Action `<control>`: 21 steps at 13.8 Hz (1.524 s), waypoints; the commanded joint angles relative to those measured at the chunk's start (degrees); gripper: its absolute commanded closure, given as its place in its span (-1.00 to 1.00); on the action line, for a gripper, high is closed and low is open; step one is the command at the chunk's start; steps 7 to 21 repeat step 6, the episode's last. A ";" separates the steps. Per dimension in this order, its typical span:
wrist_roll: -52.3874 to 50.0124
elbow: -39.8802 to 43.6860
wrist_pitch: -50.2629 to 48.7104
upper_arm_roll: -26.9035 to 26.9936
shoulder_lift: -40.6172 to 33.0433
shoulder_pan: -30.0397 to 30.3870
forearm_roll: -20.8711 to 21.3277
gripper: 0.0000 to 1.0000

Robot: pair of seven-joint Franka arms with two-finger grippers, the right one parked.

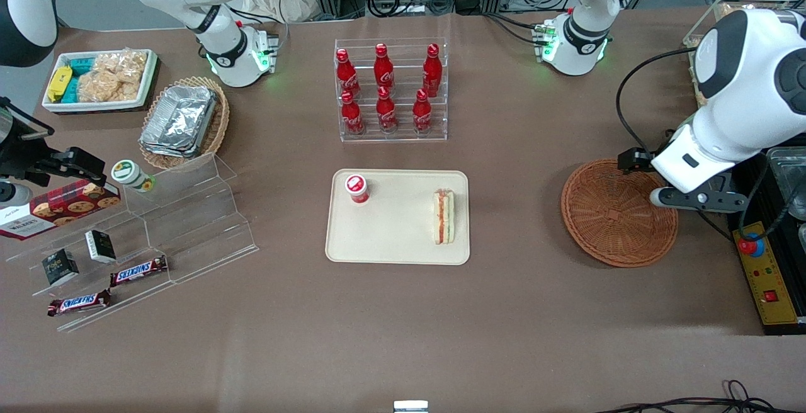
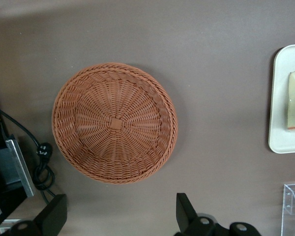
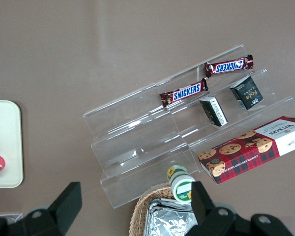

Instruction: Place sandwich from basket to tray

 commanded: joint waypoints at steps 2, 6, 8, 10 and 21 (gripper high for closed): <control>0.14 3.04 -1.74 -0.58 0.91 0.37 -1.24 -1.00; 0.40 6.21 -2.80 -0.93 3.29 -0.42 -0.63 -1.00; 0.40 6.21 -2.80 -0.93 3.29 -0.42 -0.63 -1.00; 0.40 6.21 -2.80 -0.93 3.29 -0.42 -0.63 -1.00; 0.40 6.21 -2.80 -0.93 3.29 -0.42 -0.63 -1.00</control>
